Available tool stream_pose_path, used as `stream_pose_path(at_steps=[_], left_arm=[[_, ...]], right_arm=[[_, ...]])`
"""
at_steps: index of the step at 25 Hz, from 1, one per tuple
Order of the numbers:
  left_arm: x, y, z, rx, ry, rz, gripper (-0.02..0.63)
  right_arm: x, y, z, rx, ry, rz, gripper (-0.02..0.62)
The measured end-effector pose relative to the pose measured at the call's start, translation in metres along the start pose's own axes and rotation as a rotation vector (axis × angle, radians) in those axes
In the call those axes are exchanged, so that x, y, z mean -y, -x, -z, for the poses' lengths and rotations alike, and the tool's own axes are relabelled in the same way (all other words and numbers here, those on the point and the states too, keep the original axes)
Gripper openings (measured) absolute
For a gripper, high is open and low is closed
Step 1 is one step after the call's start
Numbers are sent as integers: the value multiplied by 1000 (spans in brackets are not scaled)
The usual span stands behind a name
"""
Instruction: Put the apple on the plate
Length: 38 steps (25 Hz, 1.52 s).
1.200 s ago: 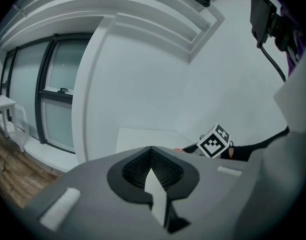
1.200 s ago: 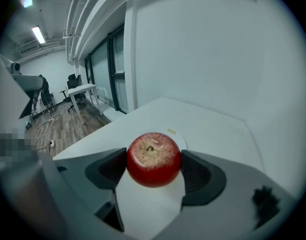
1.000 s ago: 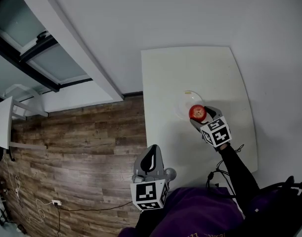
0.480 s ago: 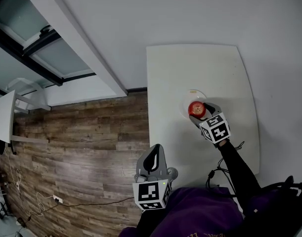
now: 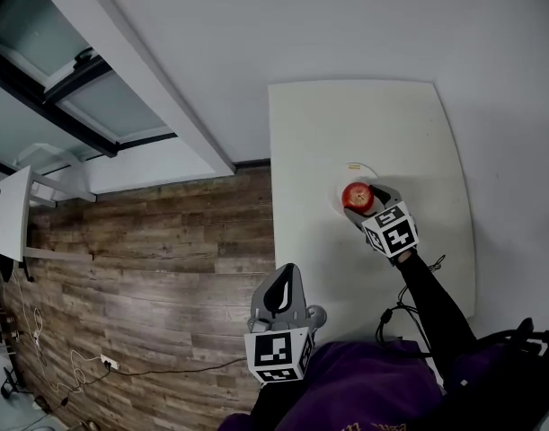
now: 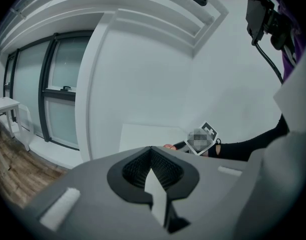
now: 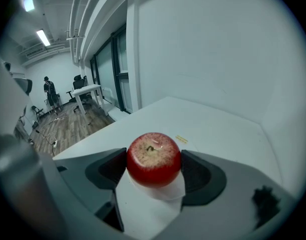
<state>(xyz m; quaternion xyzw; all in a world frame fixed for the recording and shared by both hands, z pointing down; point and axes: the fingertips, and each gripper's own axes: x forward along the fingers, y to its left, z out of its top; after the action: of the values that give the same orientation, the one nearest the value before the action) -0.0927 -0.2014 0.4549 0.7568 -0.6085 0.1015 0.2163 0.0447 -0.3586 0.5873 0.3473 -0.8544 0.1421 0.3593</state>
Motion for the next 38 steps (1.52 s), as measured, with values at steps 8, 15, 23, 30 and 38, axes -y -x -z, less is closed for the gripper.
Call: stream_pose_path(at_steps=[8, 15, 23, 30, 38], left_arm=[[-1, 1, 0, 0, -3, -1, 6], [0, 1, 1, 0, -5, 3, 6], [0, 2, -1, 3, -7, 7, 6], [0, 1, -3, 9, -13, 13, 6], [6, -3, -4, 17, -26, 33, 6]], right_arm=[[2, -3, 1, 8, -2, -5, 337], [3, -3, 1, 33, -24, -5, 337], [-1, 1, -10, 102, 2, -12, 337], [1, 11, -18, 136, 16, -1, 337], [5, 39, -34, 220, 5, 40, 337]])
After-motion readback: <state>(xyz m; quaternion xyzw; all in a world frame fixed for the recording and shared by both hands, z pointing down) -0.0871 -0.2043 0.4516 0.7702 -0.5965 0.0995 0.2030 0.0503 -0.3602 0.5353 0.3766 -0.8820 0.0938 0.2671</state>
